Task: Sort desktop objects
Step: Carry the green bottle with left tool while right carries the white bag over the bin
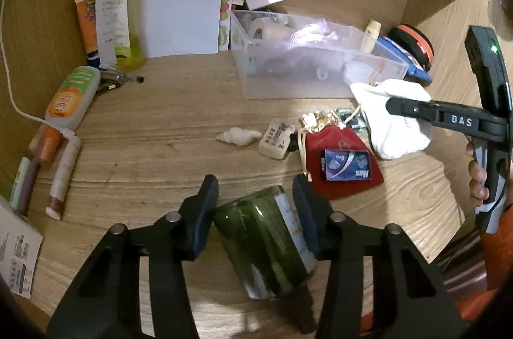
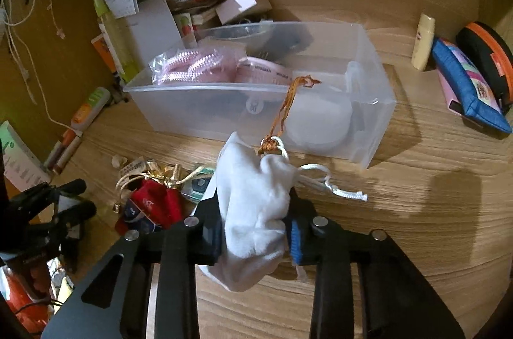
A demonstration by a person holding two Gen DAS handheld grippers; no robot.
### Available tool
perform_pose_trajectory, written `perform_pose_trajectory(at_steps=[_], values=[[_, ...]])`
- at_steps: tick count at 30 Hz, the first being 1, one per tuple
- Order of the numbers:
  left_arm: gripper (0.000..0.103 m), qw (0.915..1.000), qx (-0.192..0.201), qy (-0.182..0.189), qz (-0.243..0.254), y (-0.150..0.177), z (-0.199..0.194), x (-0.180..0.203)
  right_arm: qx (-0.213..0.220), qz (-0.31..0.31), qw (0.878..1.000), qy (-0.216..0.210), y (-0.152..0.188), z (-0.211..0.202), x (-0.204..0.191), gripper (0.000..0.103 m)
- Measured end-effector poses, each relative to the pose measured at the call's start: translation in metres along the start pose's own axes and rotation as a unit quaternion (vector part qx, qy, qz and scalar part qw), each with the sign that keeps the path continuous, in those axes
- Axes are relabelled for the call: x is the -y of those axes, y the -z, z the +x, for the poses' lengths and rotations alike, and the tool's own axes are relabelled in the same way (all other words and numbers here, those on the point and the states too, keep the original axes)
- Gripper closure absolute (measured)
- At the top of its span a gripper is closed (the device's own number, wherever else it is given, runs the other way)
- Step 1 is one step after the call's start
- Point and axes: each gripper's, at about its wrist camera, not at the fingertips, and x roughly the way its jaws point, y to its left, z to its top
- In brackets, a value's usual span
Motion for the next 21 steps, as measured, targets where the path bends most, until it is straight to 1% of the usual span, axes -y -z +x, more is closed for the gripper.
perform_pose_trajectory(at_steps=[8, 21], values=[[0.057, 1.0000, 0.003, -0.001, -0.005, -0.004, -0.001, -0.001, 0.038, 0.007, 0.999, -0.007, -0.008, -0.028, 0.004, 0.076], [0.059, 0.9986, 0.045, 0.013, -0.026, -0.031, -0.018, 0.000, 0.097, 0.009, 0.995, -0.026, -0.035, -0.058, 0.010, 0.076]])
